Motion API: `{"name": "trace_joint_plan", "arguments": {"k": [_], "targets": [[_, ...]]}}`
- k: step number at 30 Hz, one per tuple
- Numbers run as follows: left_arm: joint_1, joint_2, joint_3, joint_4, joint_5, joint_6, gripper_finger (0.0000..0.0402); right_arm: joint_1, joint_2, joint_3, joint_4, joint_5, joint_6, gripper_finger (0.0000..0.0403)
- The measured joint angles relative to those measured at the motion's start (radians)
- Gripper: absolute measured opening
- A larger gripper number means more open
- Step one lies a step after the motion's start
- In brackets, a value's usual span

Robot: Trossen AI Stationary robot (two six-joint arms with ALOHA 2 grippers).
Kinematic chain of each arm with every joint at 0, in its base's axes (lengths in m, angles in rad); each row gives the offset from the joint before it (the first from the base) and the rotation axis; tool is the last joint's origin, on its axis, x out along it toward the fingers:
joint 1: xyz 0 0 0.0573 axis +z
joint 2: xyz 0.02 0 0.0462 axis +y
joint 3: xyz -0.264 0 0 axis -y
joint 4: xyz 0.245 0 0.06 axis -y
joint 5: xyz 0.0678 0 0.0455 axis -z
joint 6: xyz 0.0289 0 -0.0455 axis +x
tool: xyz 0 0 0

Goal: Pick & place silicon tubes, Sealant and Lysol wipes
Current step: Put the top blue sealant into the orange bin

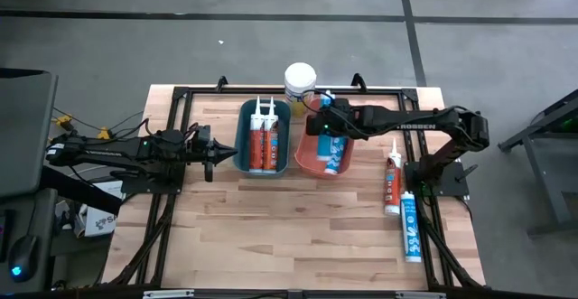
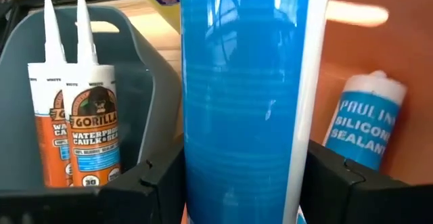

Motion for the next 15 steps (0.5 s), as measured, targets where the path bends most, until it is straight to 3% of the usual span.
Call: {"name": "trace_joint_plan", "arguments": {"k": [8, 15], "targets": [[0.000, 0.000, 0.000, 0.000, 0.000, 0.000, 0.0000, 0.000, 0.004, -0.132, 0.173, -0.082, 0.066, 0.0208], [0.000, 0.000, 0.000, 0.000, 0.000, 0.000, 0.0000, 0.000, 0.003, -0.172, 0.176, -0.078, 0.105, 0.0208]]}}
